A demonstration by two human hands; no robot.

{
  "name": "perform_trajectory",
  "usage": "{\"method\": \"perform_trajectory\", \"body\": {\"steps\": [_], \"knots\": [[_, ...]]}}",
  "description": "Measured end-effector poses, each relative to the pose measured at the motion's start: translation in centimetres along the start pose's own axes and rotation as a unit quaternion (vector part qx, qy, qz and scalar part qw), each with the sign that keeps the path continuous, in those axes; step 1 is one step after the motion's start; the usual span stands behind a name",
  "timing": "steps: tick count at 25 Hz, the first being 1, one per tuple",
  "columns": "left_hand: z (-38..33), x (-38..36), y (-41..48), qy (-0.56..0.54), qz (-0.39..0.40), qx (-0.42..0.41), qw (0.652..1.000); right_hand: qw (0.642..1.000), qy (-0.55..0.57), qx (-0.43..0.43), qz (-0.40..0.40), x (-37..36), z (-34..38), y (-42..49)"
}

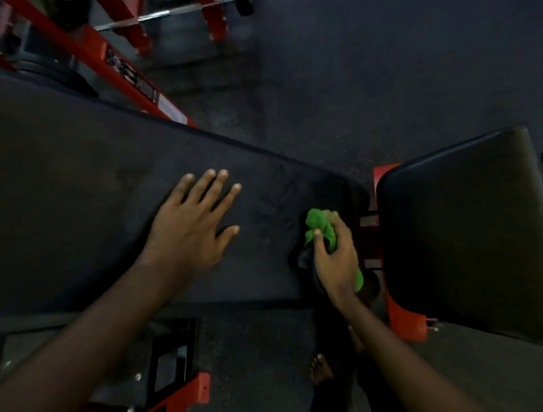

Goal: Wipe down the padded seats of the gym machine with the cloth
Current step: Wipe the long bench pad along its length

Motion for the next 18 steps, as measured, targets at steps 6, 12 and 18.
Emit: {"method": "perform_trajectory", "body": {"steps": [6, 12, 18], "knots": [[5.0, 2.3, -9.3, 0.022, -0.027, 0.075, 0.997, 0.996, 0.064, 0.03, 0.053, -5.9, 13.4, -2.6], [4.9, 1.8, -8.8, 0.013, -0.011, 0.078, 0.997, 0.973, 0.034, 0.185, 0.136, -5.4, 12.8, -4.4], [4.8, 1.7, -8.6, 0.001, -0.017, 0.074, 0.997, 0.999, 0.036, -0.032, 0.015, -6.8, 16.1, 0.4]]}}
Point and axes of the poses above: each hand's wrist, its own y-axis towards the middle knuckle, its own x-axis out of the back of the hand, z = x × y, the point moved 5 cm from there along y, towards the middle knuckle, and after that the axes turned 9 degrees about -x, right-handed, at the moved point
